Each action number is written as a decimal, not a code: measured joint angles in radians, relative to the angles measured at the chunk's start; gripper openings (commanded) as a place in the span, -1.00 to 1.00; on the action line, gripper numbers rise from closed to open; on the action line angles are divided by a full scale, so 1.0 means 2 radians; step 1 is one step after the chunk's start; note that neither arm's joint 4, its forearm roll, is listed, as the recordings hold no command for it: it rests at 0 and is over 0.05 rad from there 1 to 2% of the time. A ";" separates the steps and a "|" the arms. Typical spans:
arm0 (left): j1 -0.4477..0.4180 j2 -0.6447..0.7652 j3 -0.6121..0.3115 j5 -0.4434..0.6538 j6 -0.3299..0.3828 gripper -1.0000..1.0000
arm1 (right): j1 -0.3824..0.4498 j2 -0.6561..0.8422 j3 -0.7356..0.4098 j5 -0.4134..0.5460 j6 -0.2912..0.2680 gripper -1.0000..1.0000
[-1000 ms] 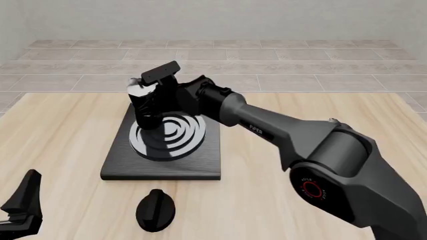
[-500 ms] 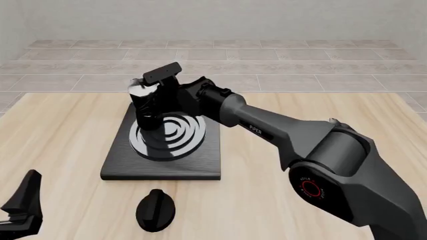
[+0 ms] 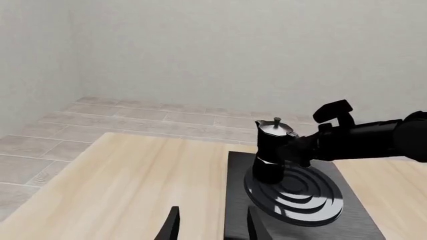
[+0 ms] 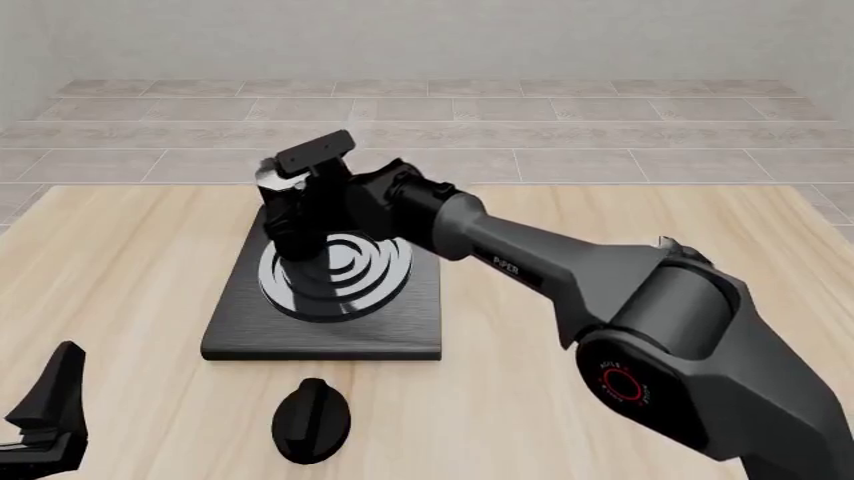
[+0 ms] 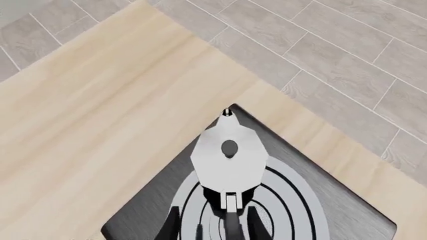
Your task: Put both moka pots on the stove.
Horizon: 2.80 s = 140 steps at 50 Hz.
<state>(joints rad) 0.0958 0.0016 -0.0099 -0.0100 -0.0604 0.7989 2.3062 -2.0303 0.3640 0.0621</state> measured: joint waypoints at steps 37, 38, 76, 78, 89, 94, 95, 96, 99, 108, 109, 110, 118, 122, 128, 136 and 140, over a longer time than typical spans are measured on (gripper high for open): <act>-0.002 0.000 0.000 0.001 0.004 1.00 | 0.002 -0.055 0.042 0.015 -0.033 1.00; -0.002 0.000 -0.001 0.001 0.004 1.00 | 0.003 -0.059 0.045 0.016 -0.034 1.00; -0.006 0.000 0.001 0.001 0.015 1.00 | 0.056 -0.273 0.228 0.025 -0.060 1.00; -0.006 0.000 0.001 0.001 0.016 1.00 | 0.056 -0.284 0.237 0.024 -0.060 1.00; -0.009 0.000 0.001 0.002 0.018 1.00 | 0.057 -0.337 0.283 0.019 -0.057 1.00; -0.009 0.000 0.000 0.002 0.019 1.00 | 0.056 -0.360 0.303 0.016 -0.055 1.00; -0.009 0.000 0.000 0.002 0.019 1.00 | 0.056 -0.365 0.307 0.015 -0.054 1.00; -0.009 0.000 0.000 0.002 0.019 1.00 | 0.055 -0.369 0.311 0.014 -0.052 1.00; -0.010 0.000 0.000 0.002 0.020 1.00 | 0.055 -0.384 0.322 0.011 -0.048 1.00; -0.010 0.000 0.001 0.001 0.021 1.00 | 0.049 -0.430 0.354 0.002 -0.032 1.00; -0.010 0.000 0.001 0.001 0.021 1.00 | 0.047 -0.436 0.358 0.001 -0.031 1.00; -0.011 0.000 0.002 0.001 0.021 1.00 | 0.045 -0.441 0.361 -0.001 -0.029 1.00; -0.012 0.000 0.002 0.001 0.022 1.00 | 0.032 -0.483 0.391 -0.013 -0.011 1.00; -0.013 0.000 0.002 0.001 0.022 1.00 | 0.023 -0.504 0.406 -0.020 -0.003 1.00; -0.014 0.000 0.003 0.001 0.022 1.00 | 0.011 -0.535 0.430 -0.033 0.009 1.00; -0.014 0.000 0.002 0.002 0.023 1.00 | -0.013 -0.579 0.468 -0.057 0.010 1.00; -0.015 0.000 0.002 0.002 0.023 1.00 | -0.029 -0.603 0.491 -0.075 0.003 1.00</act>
<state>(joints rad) 0.0665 0.0018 -0.0052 -0.0053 -0.0136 0.7401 1.1000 -1.0474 0.2144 0.0682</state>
